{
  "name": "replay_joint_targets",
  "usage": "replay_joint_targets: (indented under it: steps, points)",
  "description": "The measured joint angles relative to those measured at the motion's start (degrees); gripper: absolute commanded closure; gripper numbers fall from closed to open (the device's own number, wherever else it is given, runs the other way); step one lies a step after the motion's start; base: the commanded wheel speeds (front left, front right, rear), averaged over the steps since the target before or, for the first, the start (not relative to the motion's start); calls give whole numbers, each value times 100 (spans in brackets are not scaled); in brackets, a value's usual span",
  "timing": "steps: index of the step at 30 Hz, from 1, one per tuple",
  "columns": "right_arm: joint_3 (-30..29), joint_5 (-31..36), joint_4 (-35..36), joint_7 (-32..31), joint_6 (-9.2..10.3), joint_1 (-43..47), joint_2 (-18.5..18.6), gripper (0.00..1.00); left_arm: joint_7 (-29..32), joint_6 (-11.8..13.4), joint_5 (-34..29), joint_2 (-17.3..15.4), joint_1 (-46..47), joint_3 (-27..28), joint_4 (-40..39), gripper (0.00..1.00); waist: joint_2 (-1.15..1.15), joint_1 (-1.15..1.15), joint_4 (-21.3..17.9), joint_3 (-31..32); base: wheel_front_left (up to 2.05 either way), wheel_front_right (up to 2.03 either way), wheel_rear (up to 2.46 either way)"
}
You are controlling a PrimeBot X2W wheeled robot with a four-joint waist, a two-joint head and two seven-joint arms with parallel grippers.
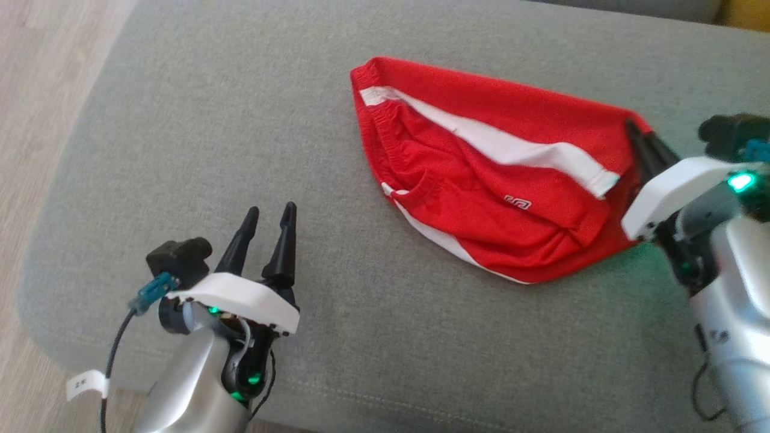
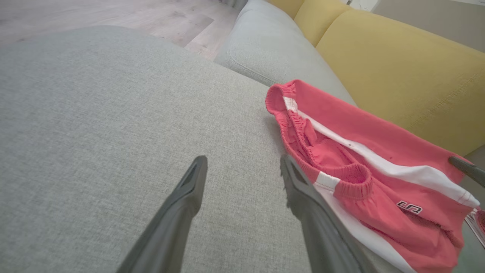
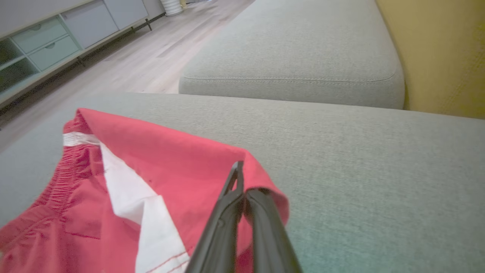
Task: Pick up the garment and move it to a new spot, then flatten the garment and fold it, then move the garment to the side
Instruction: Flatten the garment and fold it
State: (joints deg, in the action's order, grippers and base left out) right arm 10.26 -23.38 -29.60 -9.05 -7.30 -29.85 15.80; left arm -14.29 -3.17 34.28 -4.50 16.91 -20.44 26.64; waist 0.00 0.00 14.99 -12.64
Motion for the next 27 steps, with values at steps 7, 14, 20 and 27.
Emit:
replay_joint_targets:
  steps: [7, 14, 20, 27]
  points:
    - [87, 222, -875, 302, 0, -534, 211, 0, 0, -75, -111, 54, 81, -125, 110, 0, 0, 0, 110, -171, 0, 0, 0]
    - [375, 111, -1485, 615, 0, -769, 185, 0, 0, -80, -147, 94, 215, -56, 116, 0, 0, 0, -72, -115, 0, 0, 0]
    - [361, -79, -1438, 1068, 0, -693, 94, 0, 0, -86, -197, 91, 210, 120, 105, 0, 0, 0, -382, 123, 0, 0, 0]
    - [138, -183, -776, 1646, 0, 138, -246, 0, 0, -93, -192, 96, 186, 300, 37, 0, 0, 0, -818, 443, 0, 0, 0]
